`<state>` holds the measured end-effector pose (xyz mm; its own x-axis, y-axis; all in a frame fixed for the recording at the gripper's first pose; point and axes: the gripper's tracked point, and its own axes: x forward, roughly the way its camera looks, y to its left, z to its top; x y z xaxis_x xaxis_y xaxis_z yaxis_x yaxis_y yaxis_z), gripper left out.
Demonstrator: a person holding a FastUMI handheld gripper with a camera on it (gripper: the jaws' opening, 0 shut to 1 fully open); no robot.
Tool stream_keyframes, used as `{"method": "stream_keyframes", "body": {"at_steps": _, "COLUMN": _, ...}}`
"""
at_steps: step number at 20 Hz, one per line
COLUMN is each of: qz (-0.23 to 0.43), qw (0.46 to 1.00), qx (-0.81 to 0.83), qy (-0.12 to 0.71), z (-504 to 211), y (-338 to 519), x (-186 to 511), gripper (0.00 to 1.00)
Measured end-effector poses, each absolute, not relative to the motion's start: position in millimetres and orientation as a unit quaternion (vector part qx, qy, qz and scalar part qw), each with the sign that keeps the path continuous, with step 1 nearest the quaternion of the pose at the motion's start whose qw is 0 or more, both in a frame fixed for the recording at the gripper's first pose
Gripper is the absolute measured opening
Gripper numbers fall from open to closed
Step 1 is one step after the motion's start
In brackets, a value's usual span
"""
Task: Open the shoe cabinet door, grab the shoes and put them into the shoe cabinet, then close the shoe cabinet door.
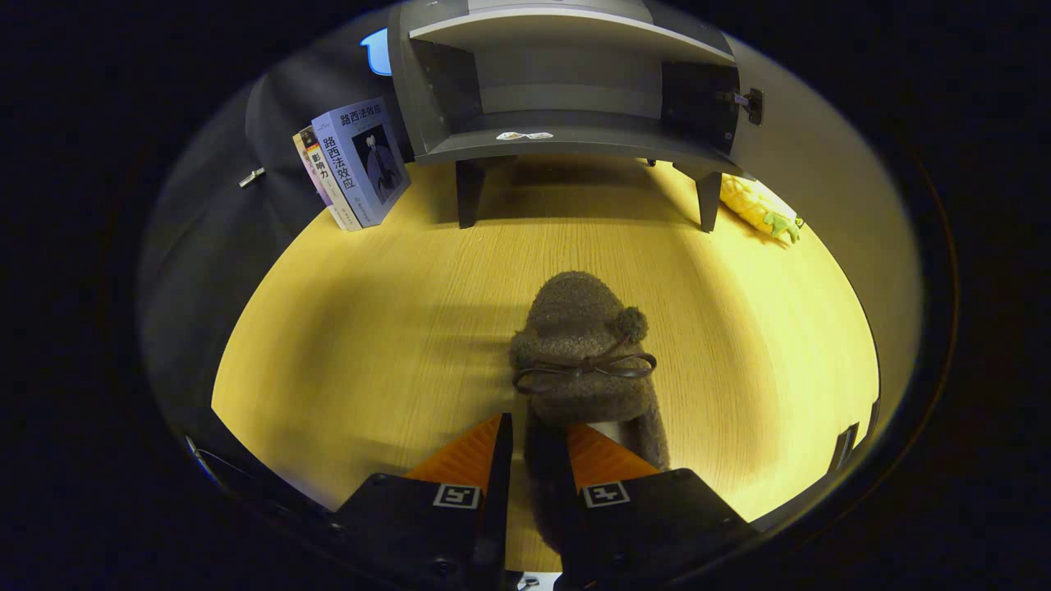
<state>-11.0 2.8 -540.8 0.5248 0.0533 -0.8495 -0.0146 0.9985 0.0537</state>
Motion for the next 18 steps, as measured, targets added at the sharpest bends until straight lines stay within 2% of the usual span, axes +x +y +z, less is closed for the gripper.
{"method": "stream_keyframes", "body": {"at_steps": 12, "qz": 0.017, "qw": 0.897, "qx": -0.002, "qy": 0.441, "z": -556, "y": -2, "x": 28, "gripper": 0.30}}
{"method": "stream_keyframes", "body": {"at_steps": 15, "qz": 0.021, "qw": 0.909, "qx": -0.011, "qy": 0.416, "z": -557, "y": -3, "x": 38, "gripper": 0.26}}
{"method": "stream_keyframes", "body": {"at_steps": 18, "qz": 0.028, "qw": 0.914, "qx": -0.013, "qy": 0.404, "z": -558, "y": -3, "x": 43, "gripper": 0.25}}
